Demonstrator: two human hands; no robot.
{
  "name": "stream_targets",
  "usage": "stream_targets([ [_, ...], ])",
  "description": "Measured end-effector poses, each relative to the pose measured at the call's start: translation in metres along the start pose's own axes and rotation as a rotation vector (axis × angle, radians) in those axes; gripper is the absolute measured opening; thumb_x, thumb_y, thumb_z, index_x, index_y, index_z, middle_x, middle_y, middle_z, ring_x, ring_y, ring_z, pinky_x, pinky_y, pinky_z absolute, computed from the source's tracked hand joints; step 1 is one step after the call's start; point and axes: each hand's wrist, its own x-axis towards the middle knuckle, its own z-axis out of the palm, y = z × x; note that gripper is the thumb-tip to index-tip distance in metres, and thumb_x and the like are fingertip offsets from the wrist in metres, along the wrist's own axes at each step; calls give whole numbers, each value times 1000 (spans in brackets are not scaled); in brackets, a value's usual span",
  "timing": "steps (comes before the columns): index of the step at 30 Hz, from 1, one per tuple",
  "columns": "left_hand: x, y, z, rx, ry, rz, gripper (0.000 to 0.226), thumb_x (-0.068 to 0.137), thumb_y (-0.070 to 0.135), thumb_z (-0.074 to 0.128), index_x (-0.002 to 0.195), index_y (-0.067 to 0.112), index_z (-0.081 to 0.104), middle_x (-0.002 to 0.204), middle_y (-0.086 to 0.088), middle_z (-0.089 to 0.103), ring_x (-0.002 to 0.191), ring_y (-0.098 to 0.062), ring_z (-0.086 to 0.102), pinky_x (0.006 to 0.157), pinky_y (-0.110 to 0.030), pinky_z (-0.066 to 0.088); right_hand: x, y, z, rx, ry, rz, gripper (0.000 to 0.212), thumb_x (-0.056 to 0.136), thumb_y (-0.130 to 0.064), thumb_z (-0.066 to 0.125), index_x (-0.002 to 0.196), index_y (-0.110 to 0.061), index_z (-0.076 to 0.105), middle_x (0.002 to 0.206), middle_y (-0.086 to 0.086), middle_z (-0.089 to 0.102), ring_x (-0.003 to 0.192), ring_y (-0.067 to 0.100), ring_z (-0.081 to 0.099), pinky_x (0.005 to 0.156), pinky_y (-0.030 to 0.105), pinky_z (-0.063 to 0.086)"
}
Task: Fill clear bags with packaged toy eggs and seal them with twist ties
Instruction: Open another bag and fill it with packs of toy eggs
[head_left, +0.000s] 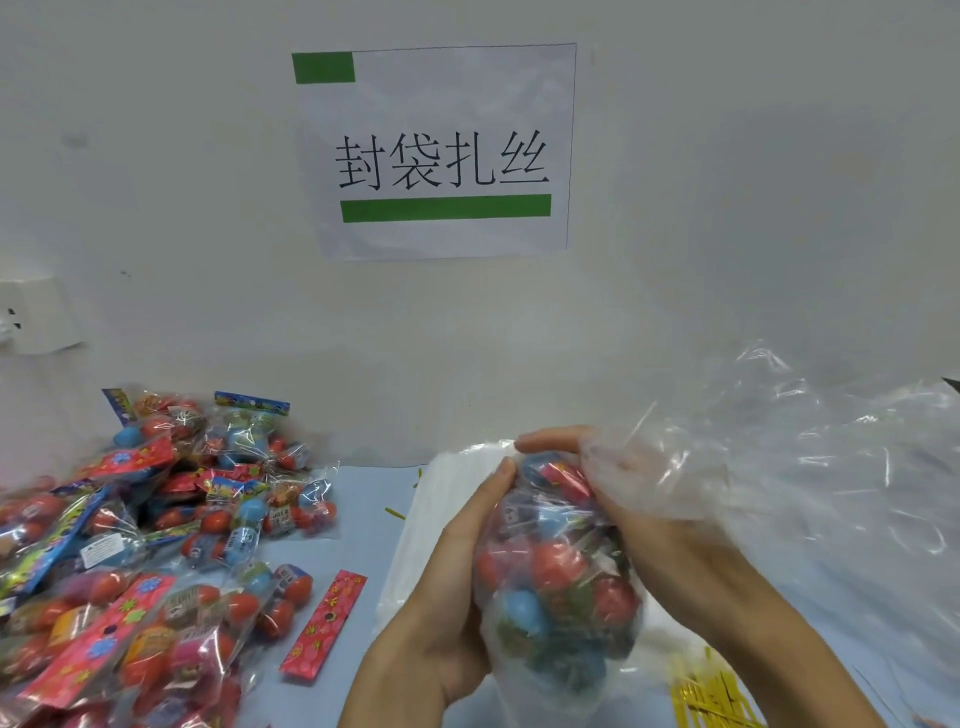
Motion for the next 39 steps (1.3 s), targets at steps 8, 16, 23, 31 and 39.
stream_targets([
  [8,8,-2,-4,94,-6,44,76,87,78,38,133,23,63,135,-14,62,125,-33,59,104,-51,47,15,1,6,430,305,129,24,86,-41,56,83,-45,79,83,-14,77,83,7,74,82,35,60],
  [16,13,-15,0,809,218,462,47,93,19,68,132,35,48,130,12,58,97,6,65,72,-19,56,32,24,-8,901,464,270,35,92,1,48,89,-13,80,78,5,77,63,17,73,49,30,58],
  [23,8,-16,10,804,2,622,117,52,20,98,141,56,32,149,18,39,135,-13,48,105,-38,49,38,35,-6,908,496,274,35,91,-1,50,81,-16,80,80,8,78,67,21,74,51,31,57],
  [31,11,-11,7,553,126,727,72,62,80,70,107,25,73,89,2,76,75,-6,69,62,-15,50,34,21,-1,473,246,103,36,97,-28,47,102,-53,74,95,-8,78,79,14,76,61,33,60],
  [39,12,-6,2,340,72,357,69,67,84,63,113,34,74,119,-6,72,114,-24,68,104,-46,47,35,22,-7,188,-57,41,38,86,-70,50,107,-46,71,107,-5,77,103,10,71,94,33,52],
])
